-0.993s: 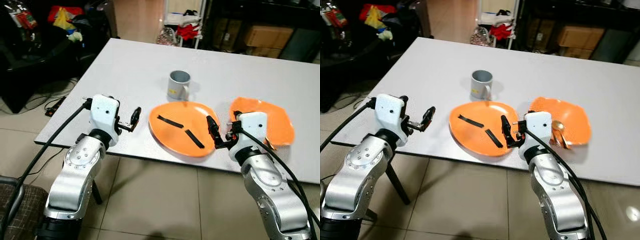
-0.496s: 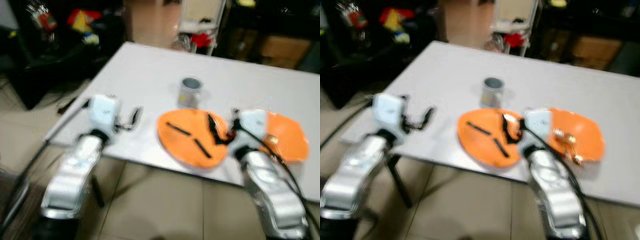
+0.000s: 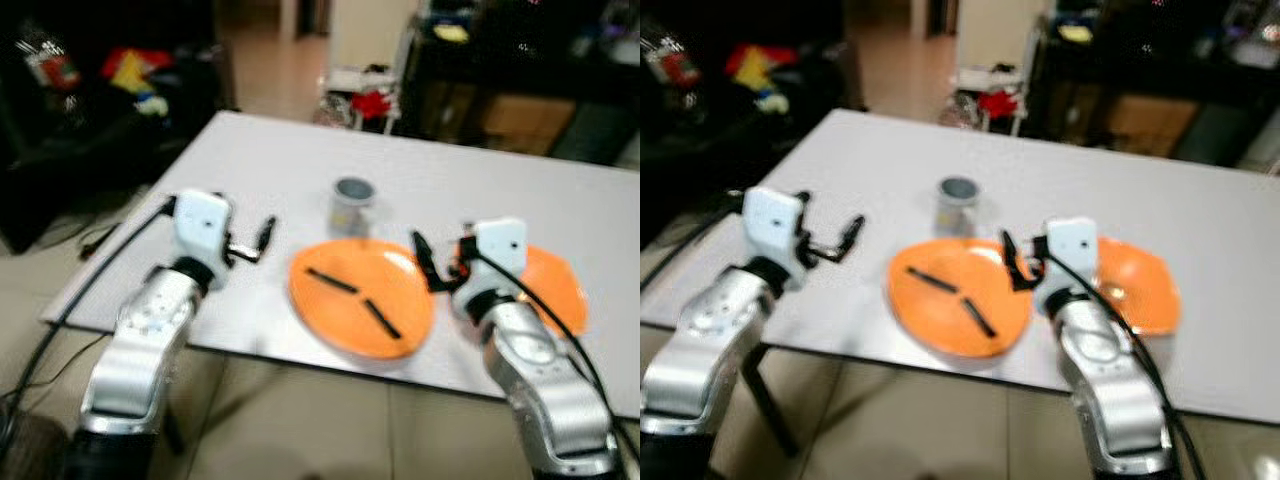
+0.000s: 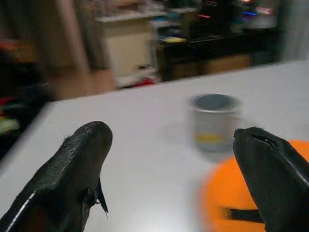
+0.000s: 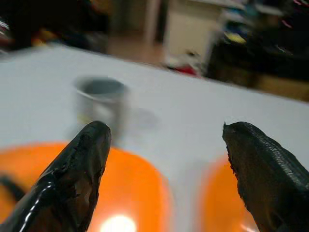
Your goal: Setting the table
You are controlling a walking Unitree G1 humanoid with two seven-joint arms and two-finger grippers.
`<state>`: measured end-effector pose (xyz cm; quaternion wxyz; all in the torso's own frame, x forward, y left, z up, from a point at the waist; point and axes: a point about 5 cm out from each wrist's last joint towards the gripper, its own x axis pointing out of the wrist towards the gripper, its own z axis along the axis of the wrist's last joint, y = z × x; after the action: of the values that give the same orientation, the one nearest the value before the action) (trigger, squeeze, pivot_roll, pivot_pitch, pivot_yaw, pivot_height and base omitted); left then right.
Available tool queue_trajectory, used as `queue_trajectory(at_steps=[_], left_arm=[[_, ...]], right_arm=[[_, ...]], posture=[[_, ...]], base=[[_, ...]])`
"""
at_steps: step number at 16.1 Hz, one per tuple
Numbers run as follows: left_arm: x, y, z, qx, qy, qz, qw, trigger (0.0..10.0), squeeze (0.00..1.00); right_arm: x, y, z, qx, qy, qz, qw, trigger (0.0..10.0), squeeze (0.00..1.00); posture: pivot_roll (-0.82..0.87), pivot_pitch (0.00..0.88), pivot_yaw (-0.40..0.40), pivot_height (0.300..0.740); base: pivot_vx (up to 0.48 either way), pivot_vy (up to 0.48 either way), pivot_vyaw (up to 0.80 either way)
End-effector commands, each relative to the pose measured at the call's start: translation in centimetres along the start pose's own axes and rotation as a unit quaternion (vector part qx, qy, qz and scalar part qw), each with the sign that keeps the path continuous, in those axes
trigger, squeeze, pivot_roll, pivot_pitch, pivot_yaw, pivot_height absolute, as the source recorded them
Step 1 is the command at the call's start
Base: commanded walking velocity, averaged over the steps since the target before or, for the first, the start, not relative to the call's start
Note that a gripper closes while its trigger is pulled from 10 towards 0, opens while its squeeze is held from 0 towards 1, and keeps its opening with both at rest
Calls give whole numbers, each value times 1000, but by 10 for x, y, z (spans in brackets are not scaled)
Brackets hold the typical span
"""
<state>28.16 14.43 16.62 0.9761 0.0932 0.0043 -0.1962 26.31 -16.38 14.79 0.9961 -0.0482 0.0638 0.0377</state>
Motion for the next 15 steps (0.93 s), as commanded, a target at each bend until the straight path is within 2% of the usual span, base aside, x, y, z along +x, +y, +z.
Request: queue_trajectory(at_steps=[1, 2, 3, 4, 6, 8, 9, 10, 14, 15], left_arm=[[0, -2, 1, 3, 3, -19, 1000, 10000, 0], [2, -3, 0, 11, 9, -34, 999, 10000, 0], [3, -3, 0, 9, 8, -45, 999, 10000, 0], [3, -5, 1, 8, 7, -58, 998, 10000, 0], [4, -12, 6, 11, 1, -119, 993, 10000, 0], [5, -15, 8, 20, 7, -157, 987, 10000, 0], [5, -16, 8, 29, 11, -177, 984, 10000, 0], [5, -15, 9, 39, 15, -192, 981, 10000, 0], [4, -13, 9, 48, 21, -200, 978, 10000, 0], [4, -12, 9, 51, 22, -203, 978, 10000, 0]], right_arm=[[2, -3, 6, 4, 5, -6, 1000, 10000, 0], [4, -8, 5, 4, 42, -5, 999, 10000, 0], [5, -12, 6, 1, 56, -9, 998, 10000, 533], [7, -15, 6, -10, 69, -8, 998, 10000, 1000], [18, -24, 8, -31, 103, 0, 994, 10000, 1000], [29, -27, 9, -48, 126, 19, 991, 10000, 1000], [33, -30, 9, -59, 147, 18, 987, 10000, 651], [37, -30, 8, -46, 172, 34, 983, 10000, 0], [46, -22, -1, -18, 212, 65, 975, 10000, 0], [47, -19, -1, -25, 219, 71, 973, 10000, 0]], posture=[[82, 0, -49, 740], [76, 0, -44, 740], [73, 0, -42, 740], [69, 0, -40, 740], [60, 0, -35, 740], [64, 0, -37, 740], [66, 0, -39, 740], [66, 0, -36, 740], [67, 0, -34, 740], [69, 0, -32, 740]], base=[[0, 0, 0], [0, 0, 0], [0, 0, 0], [0, 0, 0], [0, 0, 0], [0, 0, 0], [0, 0, 0], [0, 0, 0], [0, 0, 0], [0, 0, 0]])
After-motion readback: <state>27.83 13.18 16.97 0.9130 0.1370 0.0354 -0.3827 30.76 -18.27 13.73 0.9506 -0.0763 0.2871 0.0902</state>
